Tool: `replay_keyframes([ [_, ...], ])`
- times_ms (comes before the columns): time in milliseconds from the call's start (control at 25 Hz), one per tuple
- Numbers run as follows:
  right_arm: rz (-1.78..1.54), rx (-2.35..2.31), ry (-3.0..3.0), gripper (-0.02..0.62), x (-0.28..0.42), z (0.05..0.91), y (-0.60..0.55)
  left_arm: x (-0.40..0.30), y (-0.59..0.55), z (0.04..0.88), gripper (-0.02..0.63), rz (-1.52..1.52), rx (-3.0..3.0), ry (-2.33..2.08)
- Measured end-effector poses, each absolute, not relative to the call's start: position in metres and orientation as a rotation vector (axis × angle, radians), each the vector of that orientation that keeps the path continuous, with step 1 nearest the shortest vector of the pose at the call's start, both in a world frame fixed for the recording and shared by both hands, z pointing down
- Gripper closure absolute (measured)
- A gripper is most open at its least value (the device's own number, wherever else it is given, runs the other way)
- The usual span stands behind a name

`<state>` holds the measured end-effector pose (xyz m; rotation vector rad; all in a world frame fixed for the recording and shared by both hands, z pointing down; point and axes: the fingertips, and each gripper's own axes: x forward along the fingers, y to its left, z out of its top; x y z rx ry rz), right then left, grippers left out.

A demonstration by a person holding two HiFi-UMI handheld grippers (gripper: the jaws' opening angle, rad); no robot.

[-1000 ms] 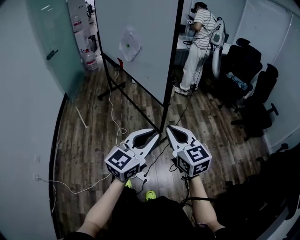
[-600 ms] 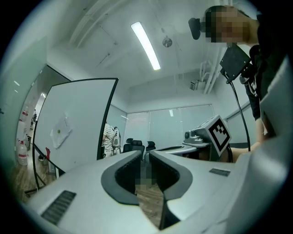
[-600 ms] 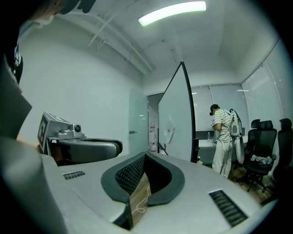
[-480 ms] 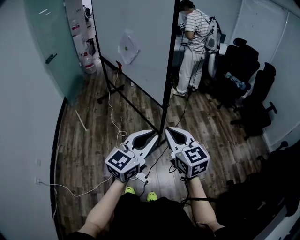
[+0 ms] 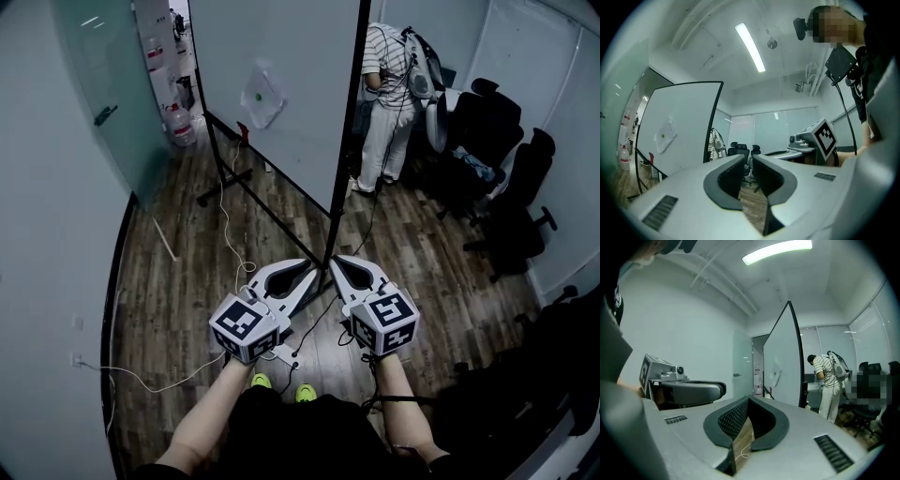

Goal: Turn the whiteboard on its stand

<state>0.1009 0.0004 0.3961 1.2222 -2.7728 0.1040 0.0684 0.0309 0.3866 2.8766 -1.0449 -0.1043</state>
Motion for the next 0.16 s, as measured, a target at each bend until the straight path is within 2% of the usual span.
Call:
replay_keyframes([
  [160,0.103,1.214,-2.76,0.588,0.1006,0.3992,-0.0017,0.0669,0.0286,0.3873,0.561,-0.095,2.882,-1.042],
])
